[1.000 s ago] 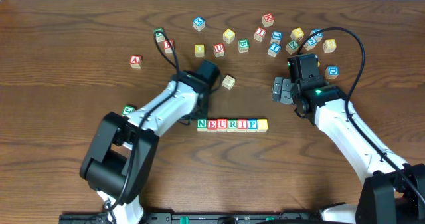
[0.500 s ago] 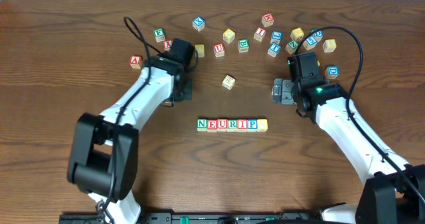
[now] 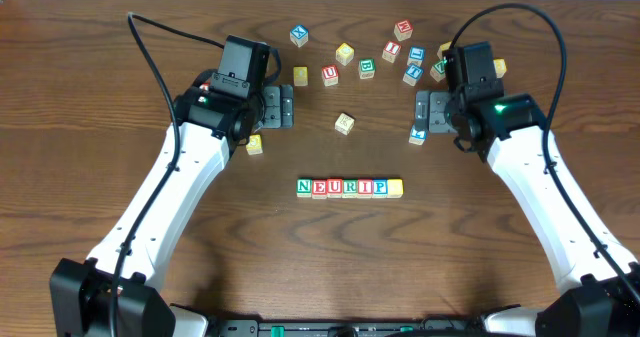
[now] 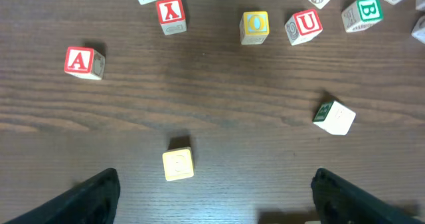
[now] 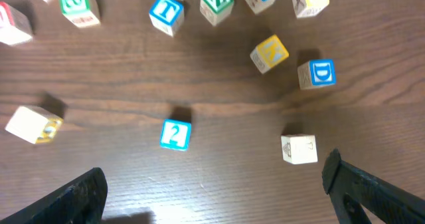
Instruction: Spell out NEURIPS
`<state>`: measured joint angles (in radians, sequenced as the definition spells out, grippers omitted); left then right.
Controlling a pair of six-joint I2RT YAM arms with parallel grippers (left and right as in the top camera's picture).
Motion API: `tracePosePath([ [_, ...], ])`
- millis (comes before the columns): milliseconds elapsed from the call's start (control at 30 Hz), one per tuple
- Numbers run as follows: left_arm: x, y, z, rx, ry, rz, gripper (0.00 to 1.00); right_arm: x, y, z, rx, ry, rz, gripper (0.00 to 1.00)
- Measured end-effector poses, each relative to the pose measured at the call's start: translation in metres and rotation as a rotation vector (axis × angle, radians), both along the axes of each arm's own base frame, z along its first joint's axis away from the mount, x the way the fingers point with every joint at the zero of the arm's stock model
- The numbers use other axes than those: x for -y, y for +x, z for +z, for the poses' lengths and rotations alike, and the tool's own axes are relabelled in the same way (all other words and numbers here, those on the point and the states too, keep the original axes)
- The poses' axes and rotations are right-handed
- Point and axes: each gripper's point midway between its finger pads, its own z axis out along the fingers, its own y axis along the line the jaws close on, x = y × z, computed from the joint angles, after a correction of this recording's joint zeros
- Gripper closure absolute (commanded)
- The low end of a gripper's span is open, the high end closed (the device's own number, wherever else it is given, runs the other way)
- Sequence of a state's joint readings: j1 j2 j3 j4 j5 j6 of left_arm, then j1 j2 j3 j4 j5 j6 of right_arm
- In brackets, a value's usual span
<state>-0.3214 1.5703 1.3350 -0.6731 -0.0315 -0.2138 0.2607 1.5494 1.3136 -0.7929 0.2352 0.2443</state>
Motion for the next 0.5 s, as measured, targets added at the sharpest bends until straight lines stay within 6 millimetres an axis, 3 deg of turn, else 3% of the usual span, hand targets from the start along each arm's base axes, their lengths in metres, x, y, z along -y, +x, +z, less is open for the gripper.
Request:
tracePosePath([
  [500,-0.0001,-0.0007,-0.0006,-0.003,0.002,-0.002,0.05,-0.0020,0.0023,0.0049,0.011,0.014,-0.002,0.01],
])
